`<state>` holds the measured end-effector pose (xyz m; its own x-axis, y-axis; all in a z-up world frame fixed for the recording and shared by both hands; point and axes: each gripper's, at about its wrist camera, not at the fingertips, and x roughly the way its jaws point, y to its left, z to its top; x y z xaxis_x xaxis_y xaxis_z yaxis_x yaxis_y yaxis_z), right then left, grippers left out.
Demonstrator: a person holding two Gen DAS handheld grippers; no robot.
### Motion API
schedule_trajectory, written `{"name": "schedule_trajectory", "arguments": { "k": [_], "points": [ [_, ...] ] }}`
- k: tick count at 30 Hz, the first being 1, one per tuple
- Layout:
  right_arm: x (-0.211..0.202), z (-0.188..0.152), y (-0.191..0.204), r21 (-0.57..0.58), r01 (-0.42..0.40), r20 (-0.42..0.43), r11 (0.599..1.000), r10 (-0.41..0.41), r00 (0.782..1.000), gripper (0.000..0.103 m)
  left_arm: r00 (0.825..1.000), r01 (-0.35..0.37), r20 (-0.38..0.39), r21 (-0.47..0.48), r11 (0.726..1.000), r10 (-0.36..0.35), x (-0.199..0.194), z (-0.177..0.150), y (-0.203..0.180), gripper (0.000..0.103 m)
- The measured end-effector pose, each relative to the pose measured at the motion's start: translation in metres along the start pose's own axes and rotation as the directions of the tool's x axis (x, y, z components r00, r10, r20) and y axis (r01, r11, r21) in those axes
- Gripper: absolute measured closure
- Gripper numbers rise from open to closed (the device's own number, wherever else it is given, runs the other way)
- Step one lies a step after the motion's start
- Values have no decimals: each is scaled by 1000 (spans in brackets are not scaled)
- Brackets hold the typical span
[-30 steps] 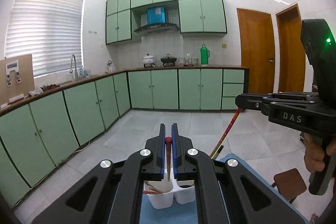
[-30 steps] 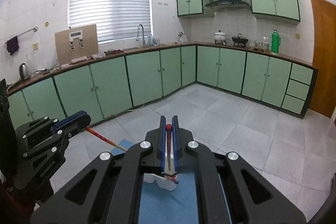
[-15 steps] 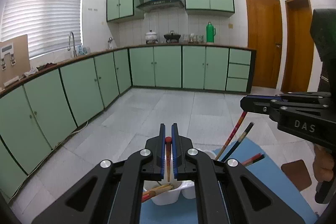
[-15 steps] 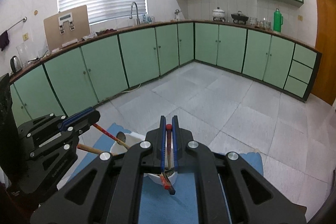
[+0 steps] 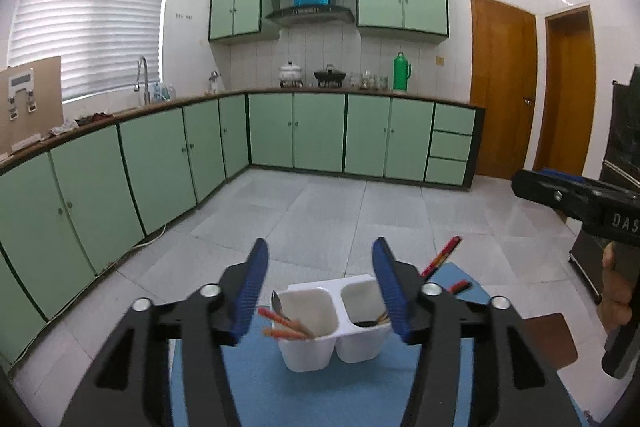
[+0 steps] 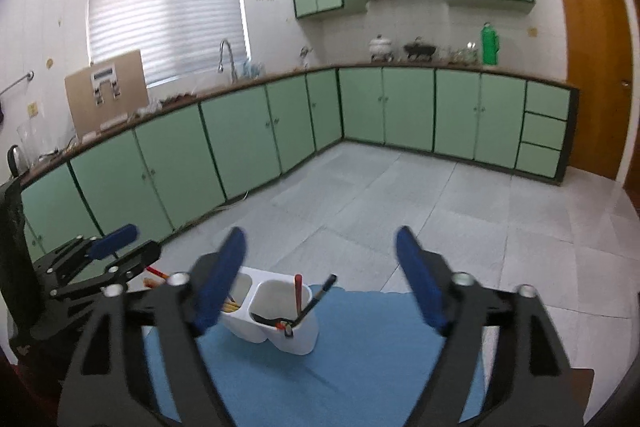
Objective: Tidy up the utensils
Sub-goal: 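Open both grippers and pull them back from the holder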
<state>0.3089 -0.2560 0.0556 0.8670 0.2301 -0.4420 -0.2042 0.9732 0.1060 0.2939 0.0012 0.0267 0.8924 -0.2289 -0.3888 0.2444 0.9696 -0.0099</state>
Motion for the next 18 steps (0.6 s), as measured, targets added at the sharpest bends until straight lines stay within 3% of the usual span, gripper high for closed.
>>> {"name": "schedule_trajectory", "arguments": {
  "k": [2,8,18],
  "points": [
    [-16,-8,-3,-6,16,19,1000,-16,1000,13,1000,6,8,-11,1000,-6,-17,-5,-3,37],
    [-56,-49,-11,23,5,23,1000,-5,1000,5,1000,-3,15,-57,998,4,-56,-31,-7,21],
    [-94,-107,2,38,-1,-4,999,1,1000,5,999,-43,-34,-72,996,41,-90,-73,-17,12]
  ]
}}
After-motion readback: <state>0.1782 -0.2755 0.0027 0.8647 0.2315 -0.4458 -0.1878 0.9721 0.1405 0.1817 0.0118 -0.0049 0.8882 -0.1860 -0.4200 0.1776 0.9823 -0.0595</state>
